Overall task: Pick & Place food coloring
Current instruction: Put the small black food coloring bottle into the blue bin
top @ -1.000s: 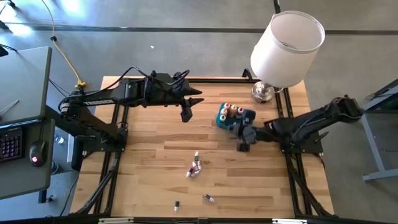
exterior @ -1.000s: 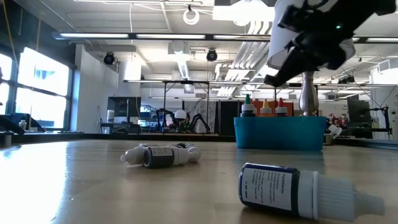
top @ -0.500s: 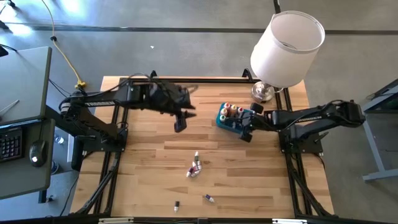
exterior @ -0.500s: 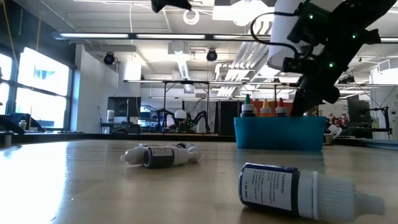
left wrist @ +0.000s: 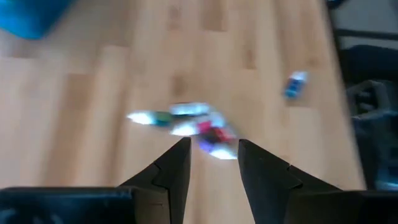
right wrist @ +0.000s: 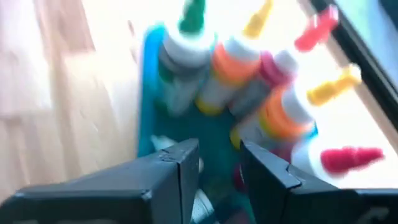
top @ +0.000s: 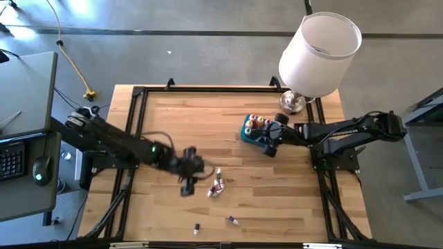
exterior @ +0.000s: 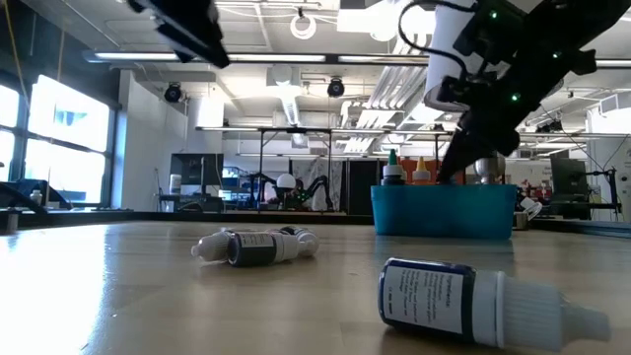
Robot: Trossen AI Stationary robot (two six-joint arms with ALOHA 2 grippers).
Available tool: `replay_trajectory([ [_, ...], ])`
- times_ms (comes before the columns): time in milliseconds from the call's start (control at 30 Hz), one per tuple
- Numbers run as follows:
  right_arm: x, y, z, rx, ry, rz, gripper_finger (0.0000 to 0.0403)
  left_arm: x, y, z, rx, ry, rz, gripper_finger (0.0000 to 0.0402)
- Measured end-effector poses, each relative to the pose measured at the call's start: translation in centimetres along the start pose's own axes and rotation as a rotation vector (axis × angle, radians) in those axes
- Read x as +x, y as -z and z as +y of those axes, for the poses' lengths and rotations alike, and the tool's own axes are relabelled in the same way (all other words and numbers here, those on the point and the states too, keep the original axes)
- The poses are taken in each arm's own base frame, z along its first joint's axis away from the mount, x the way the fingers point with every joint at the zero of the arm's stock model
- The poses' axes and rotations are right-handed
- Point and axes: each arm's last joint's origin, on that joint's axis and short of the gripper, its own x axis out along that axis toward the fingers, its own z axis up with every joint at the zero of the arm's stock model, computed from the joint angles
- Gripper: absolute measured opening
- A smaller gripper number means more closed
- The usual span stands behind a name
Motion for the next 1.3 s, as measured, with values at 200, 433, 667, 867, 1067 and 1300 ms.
replay_trajectory([
  [200, -0.6, -1.4, 1.3, -0.052, -0.052, -0.162, 0.0114, 1.2, 3.1, -2.8, -0.214, 0.136, -0.065, 0.013],
  [433, -1.9, -3.0, 3.4, -0.17, -0.144, -0.376, 0.0114, 2.1, 4.6, -4.6, -0.646, 0.208, 0.102, 0.013],
  [667, -3.2, -3.7, 5.2, -0.218, -0.278, -0.503, 0.0114, 5.2, 6.2, -5.7, -1.03, 0.209, 0.411, 0.013],
  [867, -3.4, -3.7, 5.5, -0.247, -0.252, -0.519, 0.0114, 7.9, 4.6, -8.0, -1.078, 0.238, 0.527, 0.013],
  [1067, -3.4, -3.7, 5.5, -0.242, -0.255, -0.518, 0.0114, 9.5, 3.0, -9.7, -1.058, 0.076, 0.621, 0.013],
  [1300, -3.4, -3.6, 5.5, -0.182, -0.274, -0.501, 0.0114, 10.7, 2.5, -11.6, -1.107, -0.123, 0.664, 0.013],
])
